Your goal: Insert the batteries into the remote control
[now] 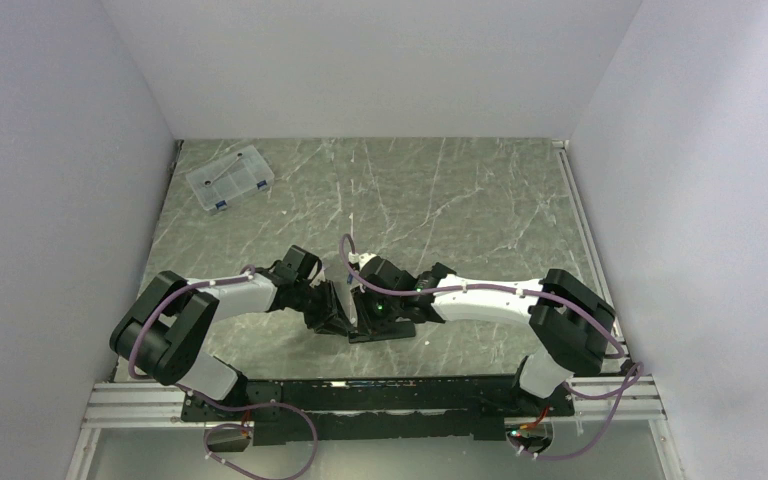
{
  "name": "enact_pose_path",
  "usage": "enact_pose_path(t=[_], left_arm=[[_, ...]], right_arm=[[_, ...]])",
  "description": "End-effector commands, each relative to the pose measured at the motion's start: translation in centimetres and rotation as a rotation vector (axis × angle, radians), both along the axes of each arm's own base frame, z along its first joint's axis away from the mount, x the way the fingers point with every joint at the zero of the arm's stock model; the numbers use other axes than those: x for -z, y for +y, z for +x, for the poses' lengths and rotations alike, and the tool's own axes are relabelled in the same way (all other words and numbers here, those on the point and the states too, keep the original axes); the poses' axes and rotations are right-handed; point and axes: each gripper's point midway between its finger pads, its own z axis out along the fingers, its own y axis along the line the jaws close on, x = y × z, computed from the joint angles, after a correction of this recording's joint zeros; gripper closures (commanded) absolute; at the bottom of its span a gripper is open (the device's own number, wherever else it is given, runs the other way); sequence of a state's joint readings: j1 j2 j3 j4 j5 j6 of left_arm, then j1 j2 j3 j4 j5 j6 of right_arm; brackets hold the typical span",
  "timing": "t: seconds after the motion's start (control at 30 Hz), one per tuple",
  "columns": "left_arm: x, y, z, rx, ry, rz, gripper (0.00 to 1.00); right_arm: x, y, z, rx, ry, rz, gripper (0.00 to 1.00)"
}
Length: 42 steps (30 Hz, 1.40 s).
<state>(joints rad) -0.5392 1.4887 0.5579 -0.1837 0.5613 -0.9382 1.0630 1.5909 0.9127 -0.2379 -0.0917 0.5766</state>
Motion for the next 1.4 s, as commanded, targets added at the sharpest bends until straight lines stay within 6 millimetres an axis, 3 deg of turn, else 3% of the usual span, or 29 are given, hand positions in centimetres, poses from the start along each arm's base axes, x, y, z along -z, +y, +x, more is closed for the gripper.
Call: enact_pose_path(t=[0.0, 0.57, 0.97, 1.37], left_arm=[[-0.4, -0.4, 0.2, 0.019, -0.027, -0.025, 0.69], [-0.5, -0.4, 0.0, 0.015, -0.028, -0.034, 0.70], [-0.3, -0.5, 0.0, 0.016, -0.022, -0.042, 0.72], [-0.3, -0.6, -0.1, 0.016, -0.023, -0.052, 0.75]], right_arm=[[0.4, -0.4, 0.8, 0.074, 0.004, -0.012, 0.78], [2.2, -1.7, 0.8, 0.113, 0.020, -0.077, 0.78], [2.4, -1.4, 0.8, 0.119, 0.030, -0.072, 0.78], [3.3, -0.9, 0.3, 0.086, 0.045, -0.095, 0.90]])
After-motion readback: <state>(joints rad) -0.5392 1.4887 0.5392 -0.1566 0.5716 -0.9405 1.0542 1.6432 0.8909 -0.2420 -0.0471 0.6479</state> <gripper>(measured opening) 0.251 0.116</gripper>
